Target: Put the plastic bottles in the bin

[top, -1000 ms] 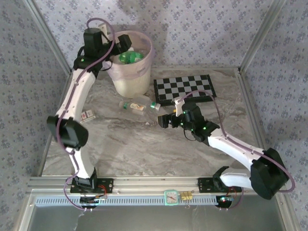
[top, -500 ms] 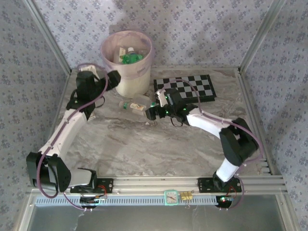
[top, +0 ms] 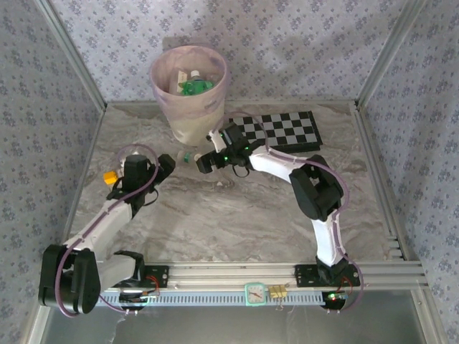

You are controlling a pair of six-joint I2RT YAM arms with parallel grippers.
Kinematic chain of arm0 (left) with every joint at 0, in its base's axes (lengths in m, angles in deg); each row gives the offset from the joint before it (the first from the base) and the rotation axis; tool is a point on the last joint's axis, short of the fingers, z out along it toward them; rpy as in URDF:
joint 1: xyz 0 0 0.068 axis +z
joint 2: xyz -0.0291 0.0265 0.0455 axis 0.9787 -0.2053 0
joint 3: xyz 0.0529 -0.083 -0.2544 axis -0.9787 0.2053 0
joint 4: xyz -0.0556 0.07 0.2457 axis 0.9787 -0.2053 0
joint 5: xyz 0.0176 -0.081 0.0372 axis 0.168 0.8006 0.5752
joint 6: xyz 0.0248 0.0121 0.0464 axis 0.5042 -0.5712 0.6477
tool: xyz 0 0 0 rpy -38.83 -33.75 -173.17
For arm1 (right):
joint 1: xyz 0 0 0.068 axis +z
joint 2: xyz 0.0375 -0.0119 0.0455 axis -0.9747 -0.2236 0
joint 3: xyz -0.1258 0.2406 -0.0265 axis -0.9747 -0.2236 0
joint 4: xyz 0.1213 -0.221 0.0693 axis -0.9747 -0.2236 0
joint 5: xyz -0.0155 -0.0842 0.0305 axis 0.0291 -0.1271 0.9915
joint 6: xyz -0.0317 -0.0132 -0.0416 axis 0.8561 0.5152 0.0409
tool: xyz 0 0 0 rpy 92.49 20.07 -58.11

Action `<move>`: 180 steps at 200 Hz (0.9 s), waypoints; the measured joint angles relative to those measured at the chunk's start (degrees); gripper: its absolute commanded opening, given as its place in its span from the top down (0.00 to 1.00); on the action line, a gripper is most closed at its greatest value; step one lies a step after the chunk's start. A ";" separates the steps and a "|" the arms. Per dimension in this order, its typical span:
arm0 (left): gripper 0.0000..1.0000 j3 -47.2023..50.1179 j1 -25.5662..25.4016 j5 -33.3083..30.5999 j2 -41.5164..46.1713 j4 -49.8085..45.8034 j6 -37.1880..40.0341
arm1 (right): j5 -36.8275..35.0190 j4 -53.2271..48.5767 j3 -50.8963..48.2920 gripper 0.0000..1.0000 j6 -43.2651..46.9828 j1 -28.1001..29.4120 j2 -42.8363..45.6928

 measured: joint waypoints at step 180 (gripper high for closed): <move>0.00 3.15 0.31 -0.46 0.09 2.95 -7.78 | -10.99 -11.13 12.33 0.19 10.25 5.64 -9.77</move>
